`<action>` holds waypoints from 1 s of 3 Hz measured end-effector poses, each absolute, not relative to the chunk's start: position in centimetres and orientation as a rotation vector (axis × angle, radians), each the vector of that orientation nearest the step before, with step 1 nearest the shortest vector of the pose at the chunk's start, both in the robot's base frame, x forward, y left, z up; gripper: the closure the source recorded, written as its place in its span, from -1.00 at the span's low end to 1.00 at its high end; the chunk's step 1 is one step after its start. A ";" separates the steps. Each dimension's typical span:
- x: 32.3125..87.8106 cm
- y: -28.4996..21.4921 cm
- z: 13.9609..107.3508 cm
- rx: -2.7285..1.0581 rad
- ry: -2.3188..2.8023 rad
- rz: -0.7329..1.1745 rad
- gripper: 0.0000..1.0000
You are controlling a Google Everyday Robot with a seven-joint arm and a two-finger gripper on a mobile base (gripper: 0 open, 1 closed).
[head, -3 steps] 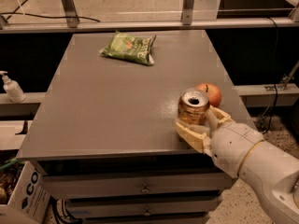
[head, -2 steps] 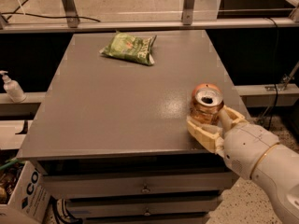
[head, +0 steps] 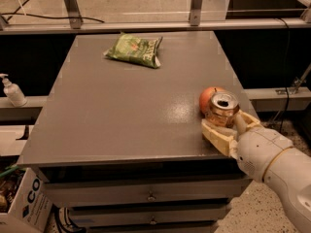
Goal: Move orange can near apple
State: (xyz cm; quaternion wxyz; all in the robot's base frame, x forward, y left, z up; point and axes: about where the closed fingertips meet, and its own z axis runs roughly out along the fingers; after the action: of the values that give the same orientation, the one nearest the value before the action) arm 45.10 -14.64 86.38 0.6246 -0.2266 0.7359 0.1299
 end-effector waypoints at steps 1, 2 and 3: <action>46.1 -15.6 85.5 -0.492 1.700 0.287 1.00; 47.1 -16.3 84.9 -0.475 1.704 0.280 1.00; 47.3 -16.4 84.8 -0.472 1.705 0.278 1.00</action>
Offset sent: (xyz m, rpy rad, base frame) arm 0.0322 -0.0282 -0.0260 0.0219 0.0135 -0.0683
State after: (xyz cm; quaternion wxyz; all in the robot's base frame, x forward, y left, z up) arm 47.33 -16.42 84.85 0.6251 -0.2058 0.7431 0.1211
